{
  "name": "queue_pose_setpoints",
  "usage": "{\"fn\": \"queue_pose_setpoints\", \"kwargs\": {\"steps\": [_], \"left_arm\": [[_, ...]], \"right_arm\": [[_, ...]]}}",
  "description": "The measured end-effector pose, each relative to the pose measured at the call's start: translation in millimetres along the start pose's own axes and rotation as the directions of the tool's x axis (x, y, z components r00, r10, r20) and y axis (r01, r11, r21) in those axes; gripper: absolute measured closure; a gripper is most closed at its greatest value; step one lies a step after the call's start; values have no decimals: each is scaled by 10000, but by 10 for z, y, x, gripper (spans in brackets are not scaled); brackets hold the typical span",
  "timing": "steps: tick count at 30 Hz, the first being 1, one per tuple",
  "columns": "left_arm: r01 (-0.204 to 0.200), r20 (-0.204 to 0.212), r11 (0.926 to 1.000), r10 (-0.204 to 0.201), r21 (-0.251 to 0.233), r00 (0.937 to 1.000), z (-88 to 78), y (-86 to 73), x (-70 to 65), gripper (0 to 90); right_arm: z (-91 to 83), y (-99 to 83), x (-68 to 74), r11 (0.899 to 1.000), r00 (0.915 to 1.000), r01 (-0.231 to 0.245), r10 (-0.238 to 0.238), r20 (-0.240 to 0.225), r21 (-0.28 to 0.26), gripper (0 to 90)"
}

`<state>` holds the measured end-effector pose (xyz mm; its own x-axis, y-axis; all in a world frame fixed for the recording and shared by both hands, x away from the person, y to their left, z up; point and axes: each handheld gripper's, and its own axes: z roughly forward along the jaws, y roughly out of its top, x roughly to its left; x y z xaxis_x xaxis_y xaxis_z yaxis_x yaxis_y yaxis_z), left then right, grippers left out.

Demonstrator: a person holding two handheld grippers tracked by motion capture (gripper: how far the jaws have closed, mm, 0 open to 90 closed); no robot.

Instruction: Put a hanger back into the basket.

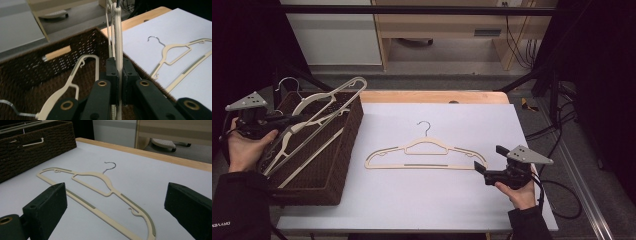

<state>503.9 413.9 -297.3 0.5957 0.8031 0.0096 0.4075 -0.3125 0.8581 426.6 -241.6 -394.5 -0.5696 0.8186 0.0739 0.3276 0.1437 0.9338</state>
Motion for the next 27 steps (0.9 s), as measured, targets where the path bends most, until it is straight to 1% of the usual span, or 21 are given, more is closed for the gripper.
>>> {"fn": "queue_pose_setpoints", "kwargs": {"steps": [3, 5, 6, 7, 8, 12, 15, 16, 17, 19, 20, 21, 22, 24, 25, 27], "left_arm": [[297, -88, 9996, -296, 42, 9995, -14, -102, 74, 864], [414, -143, 9990, -412, 138, 9991, -25, -164, 121, 863], [521, -110, 9986, -519, 110, 9986, -30, -193, 140, 863], [559, -138, 9983, -557, 150, 9984, -37, -218, 158, 863], [603, -167, 9980, -601, 171, 9981, -42, -242, 172, 864], [675, -240, 9966, -664, 481, 9975, -37, -341, 201, 863], [796, -178, 9951, -787, 580, 9967, -49, -408, 216, 863], [798, -266, 9947, -782, 642, 9966, -49, -427, 216, 864], [770, -350, 9936, -743, 826, 9966, -47, -446, 216, 864], [819, -289, 9934, -798, 802, 9964, -35, -474, 204, 864], [838, -218, 9930, -823, 832, 9964, -18, -480, 192, 864], [793, -211, 9924, -777, 941, 9968, 9, -489, 185, 864], [841, -153, 9908, -829, 1064, 9964, 47, -503, 174, 864], [839, -254, 9869, -812, 1374, 9964, 137, -540, 158, 864], [896, -250, 9837, -868, 1562, 9959, 183, -562, 151, 864], [973, -275, 9795, -939, 1766, 9952, 265, -608, 137, 863]], "right_arm": [[5, -1, -1, 10000, 10000, -23, 23, -10, 15, 51], [9, -3, 2, 10000, 10000, 2, -2, -10, 42, 50], [12, -4, 2, 10000, 10000, 7, -7, -13, 47, 50], [17, -5, 2, 10000, 10000, 7, -7, -21, 65, 50], [17, -9, -5, 9999, 9999, 111, -110, -61, 101, 50], [33, -17, 0, 9998, 10000, 58, -57, -38, 171, 50], [32, -17, 2, 9998, 10000, 46, -45, -45, 170, 49], [31, -17, 1, 9999, 10000, 66, -65, -48, 156, 50], [31, -17, 2, 9998, 10000, 71, -70, -46, 163, 49], [25, -17, -3, 9998, 10000, 73, -72, -68, 181, 49], [31, -17, -2, 9999, 10000, 60, -60, -42, 159, 49], [33, -17, 0, 9999, 10000, 39, -38, -35, 162, 49], [34, -17, 1, 9998, 10000, 28, -27, -31, 174, 50], [32, -16, 4, 9998, 10000, 41, -41, -43, 178, 49], [31, -16, 6, 9999, 10000, 36, -35, -53, 151, 49], [24, -14, 0, 9999, 10000, 40, -39, -52, 145, 50]]}}
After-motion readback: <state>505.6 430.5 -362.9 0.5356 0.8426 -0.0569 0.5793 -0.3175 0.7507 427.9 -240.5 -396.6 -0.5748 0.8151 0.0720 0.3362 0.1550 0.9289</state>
